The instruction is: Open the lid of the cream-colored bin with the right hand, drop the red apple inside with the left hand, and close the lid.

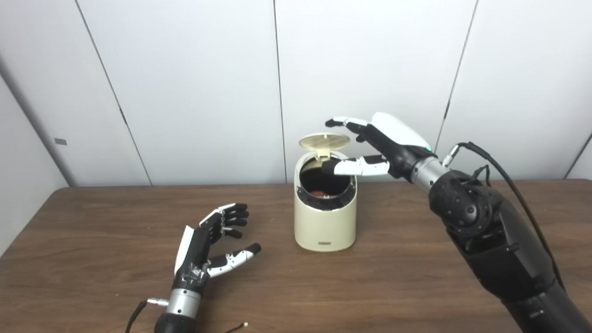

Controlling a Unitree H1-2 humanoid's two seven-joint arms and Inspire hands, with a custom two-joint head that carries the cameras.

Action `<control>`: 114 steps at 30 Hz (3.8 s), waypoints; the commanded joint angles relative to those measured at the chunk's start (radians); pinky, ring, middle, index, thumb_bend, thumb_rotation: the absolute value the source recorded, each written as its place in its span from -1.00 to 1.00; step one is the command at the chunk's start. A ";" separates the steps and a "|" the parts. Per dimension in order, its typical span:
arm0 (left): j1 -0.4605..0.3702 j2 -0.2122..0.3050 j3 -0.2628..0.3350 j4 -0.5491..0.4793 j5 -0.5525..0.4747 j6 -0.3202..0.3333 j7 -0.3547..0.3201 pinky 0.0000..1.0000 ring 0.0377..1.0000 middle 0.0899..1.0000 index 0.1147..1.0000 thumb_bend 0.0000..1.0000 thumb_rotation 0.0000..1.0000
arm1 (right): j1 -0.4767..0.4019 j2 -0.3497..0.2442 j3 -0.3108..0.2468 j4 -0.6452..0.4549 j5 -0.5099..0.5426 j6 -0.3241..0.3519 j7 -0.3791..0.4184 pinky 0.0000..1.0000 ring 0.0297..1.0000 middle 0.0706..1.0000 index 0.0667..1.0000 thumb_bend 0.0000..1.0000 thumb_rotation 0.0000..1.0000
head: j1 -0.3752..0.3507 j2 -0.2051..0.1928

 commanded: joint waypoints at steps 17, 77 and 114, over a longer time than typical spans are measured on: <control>0.028 -0.027 0.012 0.017 -0.022 -0.009 0.003 0.15 0.30 0.35 0.40 0.38 -0.92 | -0.030 -0.014 0.001 -0.047 -0.020 -0.064 0.052 0.66 0.90 0.68 0.61 0.41 0.44 | 0.017 0.016; 0.036 -0.030 0.019 -0.036 -0.010 0.050 0.002 0.13 0.31 0.34 0.42 0.38 -0.92 | 0.110 -0.030 -0.014 -0.145 -0.049 -0.205 0.112 0.68 0.84 0.54 0.55 0.36 0.36 | 0.034 0.075; 0.049 -0.047 0.016 -0.067 0.002 0.073 0.009 0.13 0.29 0.34 0.41 0.37 -0.94 | 0.048 -0.076 0.118 -0.126 -0.183 -0.192 0.324 0.77 0.81 0.63 0.62 0.42 0.49 | 0.048 0.100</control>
